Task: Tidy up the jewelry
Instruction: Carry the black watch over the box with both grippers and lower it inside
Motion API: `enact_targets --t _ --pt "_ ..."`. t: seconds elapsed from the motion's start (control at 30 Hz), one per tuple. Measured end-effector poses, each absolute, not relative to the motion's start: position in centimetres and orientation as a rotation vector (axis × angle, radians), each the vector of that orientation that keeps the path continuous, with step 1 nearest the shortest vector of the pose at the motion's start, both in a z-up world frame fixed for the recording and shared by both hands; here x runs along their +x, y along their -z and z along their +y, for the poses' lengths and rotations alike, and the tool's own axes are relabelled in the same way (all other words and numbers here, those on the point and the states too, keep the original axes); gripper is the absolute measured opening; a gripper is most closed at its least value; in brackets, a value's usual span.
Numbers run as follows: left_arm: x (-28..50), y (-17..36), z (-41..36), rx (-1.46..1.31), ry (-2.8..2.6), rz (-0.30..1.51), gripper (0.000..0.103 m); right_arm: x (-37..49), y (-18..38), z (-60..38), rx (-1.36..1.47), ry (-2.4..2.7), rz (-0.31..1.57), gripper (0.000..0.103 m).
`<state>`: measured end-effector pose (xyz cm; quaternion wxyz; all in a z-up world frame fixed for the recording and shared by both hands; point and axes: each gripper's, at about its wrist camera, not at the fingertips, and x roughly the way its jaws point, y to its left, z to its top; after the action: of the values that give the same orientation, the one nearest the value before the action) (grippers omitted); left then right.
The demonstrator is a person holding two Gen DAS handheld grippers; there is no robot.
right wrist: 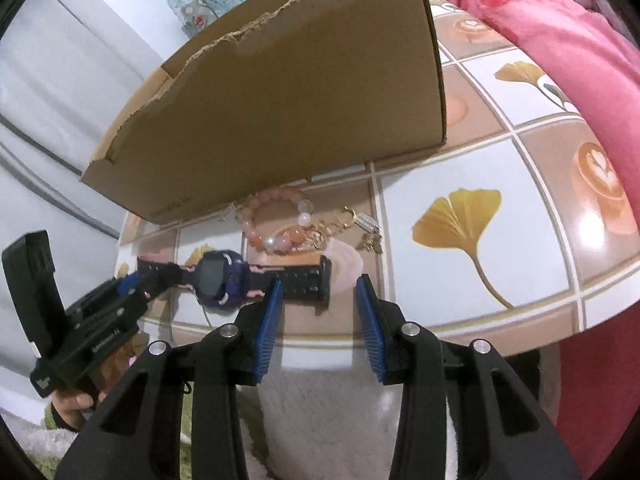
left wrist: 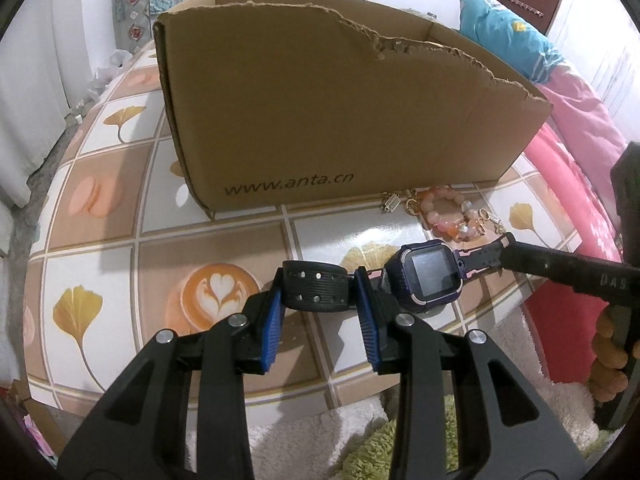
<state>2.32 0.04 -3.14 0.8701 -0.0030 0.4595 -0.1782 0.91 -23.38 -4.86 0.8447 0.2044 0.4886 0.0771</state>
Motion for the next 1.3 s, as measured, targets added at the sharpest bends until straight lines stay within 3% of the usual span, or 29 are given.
enact_targets --t 0.1,0.27,0.33,0.63,0.93,1.3 --pt "2.3 3.2 -0.2 -0.003 0.372 0.958 0.032 1.4 5.5 -23.4 0.522 -0.209 1.042 0.028" --pt "2.2 3.3 -0.4 0.001 0.372 0.956 0.032 0.9 5.1 -23.7 0.548 -0.211 1.004 0.021" --pt "2.2 3.3 -0.4 0.005 0.372 0.954 0.032 0.7 4.8 -23.7 0.523 -0.189 0.995 0.013" --pt "2.0 3.2 -0.5 0.016 0.373 0.933 0.032 -0.8 0.2 -19.5 0.262 -0.187 0.842 0.013" --pt "0.4 0.4 -0.1 0.009 0.441 0.857 0.023 -2.0 -2.9 -19.2 0.212 -0.211 0.782 0.012" --pt "0.7 -10.1 -0.2 0.035 0.543 0.654 0.023 -0.3 -10.9 -20.5 0.128 -0.275 0.613 0.012"
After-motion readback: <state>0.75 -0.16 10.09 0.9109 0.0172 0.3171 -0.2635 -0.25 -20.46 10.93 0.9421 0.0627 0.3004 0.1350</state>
